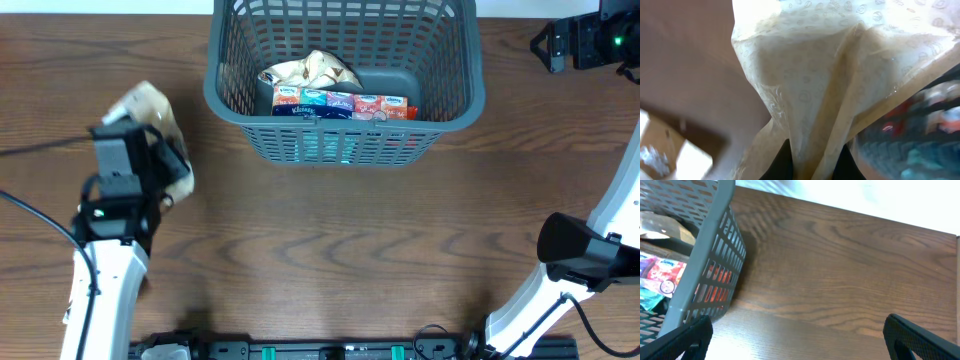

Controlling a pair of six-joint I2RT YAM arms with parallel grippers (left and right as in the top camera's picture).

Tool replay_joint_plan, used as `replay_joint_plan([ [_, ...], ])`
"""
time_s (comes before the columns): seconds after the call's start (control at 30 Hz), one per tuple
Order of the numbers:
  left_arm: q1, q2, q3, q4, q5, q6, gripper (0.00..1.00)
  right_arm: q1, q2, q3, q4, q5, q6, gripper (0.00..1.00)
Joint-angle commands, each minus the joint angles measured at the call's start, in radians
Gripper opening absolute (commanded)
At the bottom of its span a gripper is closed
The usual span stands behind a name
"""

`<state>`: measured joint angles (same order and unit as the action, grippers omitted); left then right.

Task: Pack container
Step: 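Carry the pouch into the basket, release it, withdraw left gripper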

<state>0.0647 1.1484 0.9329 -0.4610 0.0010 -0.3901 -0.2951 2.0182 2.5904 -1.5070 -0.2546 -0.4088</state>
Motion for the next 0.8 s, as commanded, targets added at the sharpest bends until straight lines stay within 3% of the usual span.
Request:
replay_joint_plan([
  [0.0, 0.001, 0.059, 0.227, -0.058, 0.001, 0.106, 0.06, 0.002, -0.020, -0.003, -0.004, -0.012, -0.008, 0.99],
  [0.2, -0.049, 0.255, 0.629, -0.161, 0.016, 0.206, 0.06, 0.002, -0.020, -0.003, -0.005, -0.012, -0.008, 0.99],
  [0.43, -0.202, 0.486, 0.991, -0.217, 0.018, 0.410, 0.06, 0.002, -0.020, -0.003, -0.017, -0.012, -0.008, 0.99],
  [0.63, -0.364, 0.578, 1.080, -0.196, 0.174, 0.726, 0.06, 0.002, -0.020, -0.003, -0.016, -0.012, -0.008, 0.99],
  [0.77, -0.462, 0.611, 1.080, -0.218, 0.198, 0.987, 0.06, 0.002, -0.020, -0.003, -0.016, -0.012, -0.008, 0.99],
])
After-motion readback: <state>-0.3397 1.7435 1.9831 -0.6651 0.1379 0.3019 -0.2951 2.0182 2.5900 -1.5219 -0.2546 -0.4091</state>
